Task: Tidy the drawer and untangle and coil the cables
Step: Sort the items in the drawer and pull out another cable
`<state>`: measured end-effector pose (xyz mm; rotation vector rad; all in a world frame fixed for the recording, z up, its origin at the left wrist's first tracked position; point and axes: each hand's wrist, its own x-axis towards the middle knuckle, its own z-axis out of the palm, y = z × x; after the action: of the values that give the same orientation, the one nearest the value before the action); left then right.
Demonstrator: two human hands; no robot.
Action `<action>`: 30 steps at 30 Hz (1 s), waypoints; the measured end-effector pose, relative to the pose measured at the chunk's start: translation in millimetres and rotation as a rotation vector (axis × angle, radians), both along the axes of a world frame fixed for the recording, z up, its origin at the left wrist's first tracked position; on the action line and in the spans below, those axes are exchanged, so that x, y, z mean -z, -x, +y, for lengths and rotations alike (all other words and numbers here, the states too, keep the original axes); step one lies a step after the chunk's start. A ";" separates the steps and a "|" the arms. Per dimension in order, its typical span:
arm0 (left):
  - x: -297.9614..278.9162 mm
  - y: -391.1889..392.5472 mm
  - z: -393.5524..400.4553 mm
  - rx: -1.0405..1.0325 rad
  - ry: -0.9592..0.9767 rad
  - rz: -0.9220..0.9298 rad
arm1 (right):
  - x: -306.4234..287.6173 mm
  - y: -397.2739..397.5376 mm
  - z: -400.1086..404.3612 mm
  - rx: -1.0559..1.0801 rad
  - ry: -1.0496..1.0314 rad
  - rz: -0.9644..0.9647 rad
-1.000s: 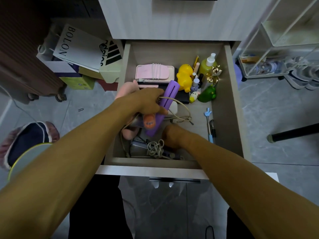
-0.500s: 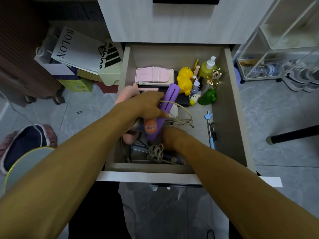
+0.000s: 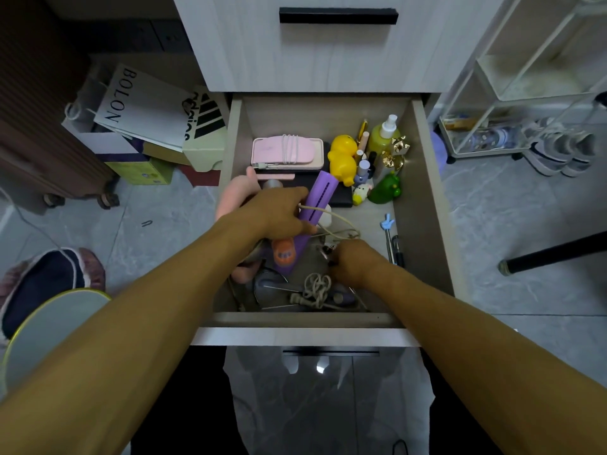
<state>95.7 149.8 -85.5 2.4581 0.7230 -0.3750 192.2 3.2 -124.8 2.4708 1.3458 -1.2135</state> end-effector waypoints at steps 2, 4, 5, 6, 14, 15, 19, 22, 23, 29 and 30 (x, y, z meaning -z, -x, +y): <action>0.5 0.9 -2.1 -0.024 -0.015 -0.004 | -6.3 -4.4 -5.8 0.021 -0.006 -0.029; 1.1 1.0 -6.2 -0.035 -0.045 -0.013 | -13.2 -9.1 -15.5 0.068 0.002 -0.081; 0.7 0.0 -10.0 -0.031 -0.076 -0.018 | -17.4 -13.0 -20.3 0.106 -0.010 -0.116; 2.0 1.8 -12.6 -0.030 -0.109 -0.014 | -19.7 -15.5 -22.8 0.145 -0.031 -0.148; 16.9 -1.4 -31.0 -0.117 -0.115 -0.064 | -29.0 -41.5 -24.3 0.198 0.019 -0.369; 18.7 -3.5 -33.7 -0.146 -0.108 -0.078 | -25.8 -42.2 -24.7 0.190 0.019 -0.383; 28.9 -7.4 -44.4 -0.203 -0.140 -0.096 | -13.1 -39.8 -25.8 0.170 0.012 -0.402; 36.6 -6.7 -47.5 -0.174 -0.206 -0.075 | -7.5 -39.0 -27.5 0.147 0.032 -0.390; 39.0 -5.8 -48.3 -0.159 -0.226 -0.069 | -6.4 -38.8 -28.6 0.141 0.040 -0.384; 39.8 -4.5 -52.4 -0.070 -0.345 -0.014 | -4.1 -36.4 -30.7 0.089 0.044 -0.405; 39.3 -4.6 -52.8 -0.063 -0.350 -0.015 | -3.8 -36.5 -30.1 0.081 0.043 -0.405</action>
<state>100.3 97.0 -124.7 2.7502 0.9236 -0.2199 228.8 -27.0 -121.0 2.5745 1.1081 -0.6870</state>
